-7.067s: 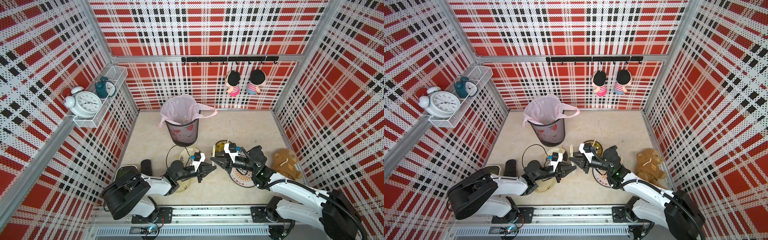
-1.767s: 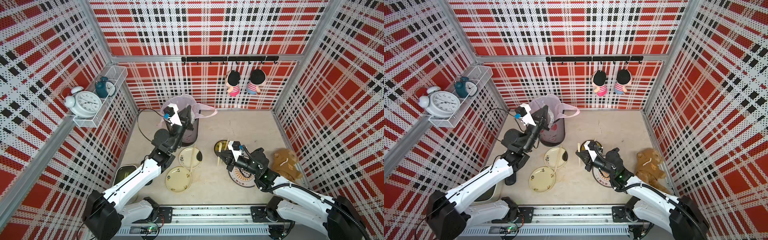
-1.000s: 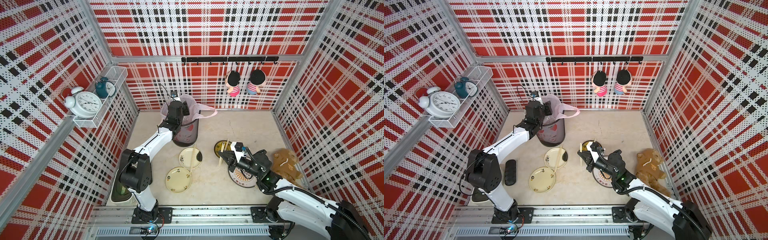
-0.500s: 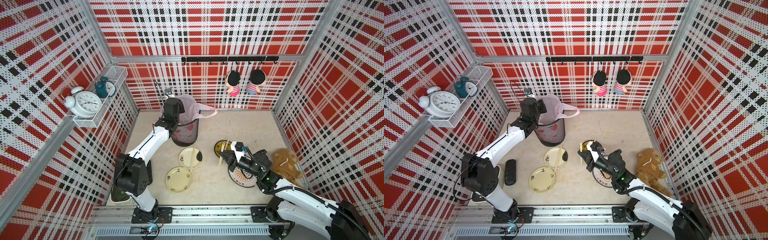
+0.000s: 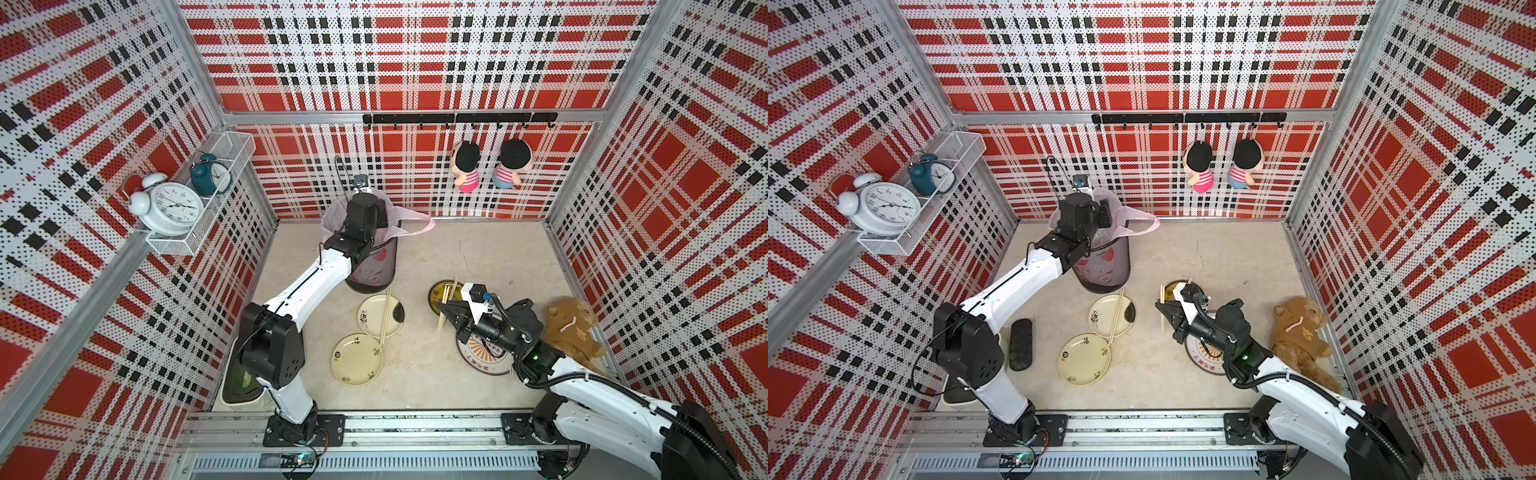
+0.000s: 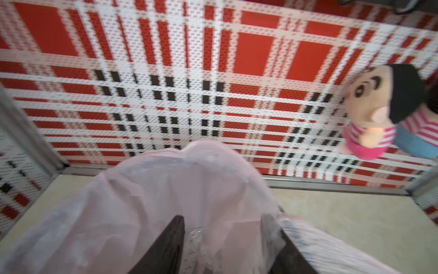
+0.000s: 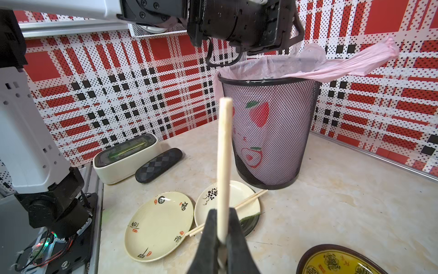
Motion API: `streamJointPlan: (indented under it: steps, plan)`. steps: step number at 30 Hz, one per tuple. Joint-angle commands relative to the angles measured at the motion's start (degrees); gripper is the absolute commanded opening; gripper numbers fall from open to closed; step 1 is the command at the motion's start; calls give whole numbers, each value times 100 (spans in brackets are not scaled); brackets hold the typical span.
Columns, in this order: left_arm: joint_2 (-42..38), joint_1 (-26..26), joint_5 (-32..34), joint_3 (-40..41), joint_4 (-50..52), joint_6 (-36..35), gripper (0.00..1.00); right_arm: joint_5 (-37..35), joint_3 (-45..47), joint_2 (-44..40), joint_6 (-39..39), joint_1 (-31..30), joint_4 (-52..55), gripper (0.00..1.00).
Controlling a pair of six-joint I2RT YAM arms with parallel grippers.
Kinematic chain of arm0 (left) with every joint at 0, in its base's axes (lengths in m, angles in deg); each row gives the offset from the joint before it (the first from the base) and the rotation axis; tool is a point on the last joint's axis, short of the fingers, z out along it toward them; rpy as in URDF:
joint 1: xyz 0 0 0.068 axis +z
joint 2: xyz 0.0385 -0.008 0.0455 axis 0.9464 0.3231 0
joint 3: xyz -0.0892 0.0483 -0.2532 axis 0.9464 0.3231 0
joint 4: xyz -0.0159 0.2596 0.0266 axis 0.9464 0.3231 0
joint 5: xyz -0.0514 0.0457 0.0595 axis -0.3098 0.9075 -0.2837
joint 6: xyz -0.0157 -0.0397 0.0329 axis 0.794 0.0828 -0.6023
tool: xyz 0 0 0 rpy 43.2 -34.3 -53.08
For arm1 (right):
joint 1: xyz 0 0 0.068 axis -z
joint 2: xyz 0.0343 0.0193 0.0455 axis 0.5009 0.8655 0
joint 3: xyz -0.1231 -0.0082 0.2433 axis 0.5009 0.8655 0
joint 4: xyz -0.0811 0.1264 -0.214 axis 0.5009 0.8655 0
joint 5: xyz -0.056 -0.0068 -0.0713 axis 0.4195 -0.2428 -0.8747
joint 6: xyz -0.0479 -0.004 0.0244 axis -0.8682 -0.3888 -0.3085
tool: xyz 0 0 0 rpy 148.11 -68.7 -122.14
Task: Remove the packaging of disposable chopsticks
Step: Place the packet bag in the trash bin.
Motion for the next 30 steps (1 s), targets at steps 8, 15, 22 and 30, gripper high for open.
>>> streamJointPlan:
  steps: [8, 15, 22, 30]
  plan:
    - [442, 17, -746, -369, 436, 38, 57, -84, 15, -72, -108, 28, 47, 0]
    - [625, 12, -1020, -492, 520, -1, 58, -104, 12, -49, -111, 28, 47, 0]
    - [407, 11, -873, -307, 369, 45, 59, -121, 11, -19, -110, 28, 47, 0]
    - [-14, -80, -932, 127, 24, -61, 59, -121, 10, 36, -117, 28, 29, 0]
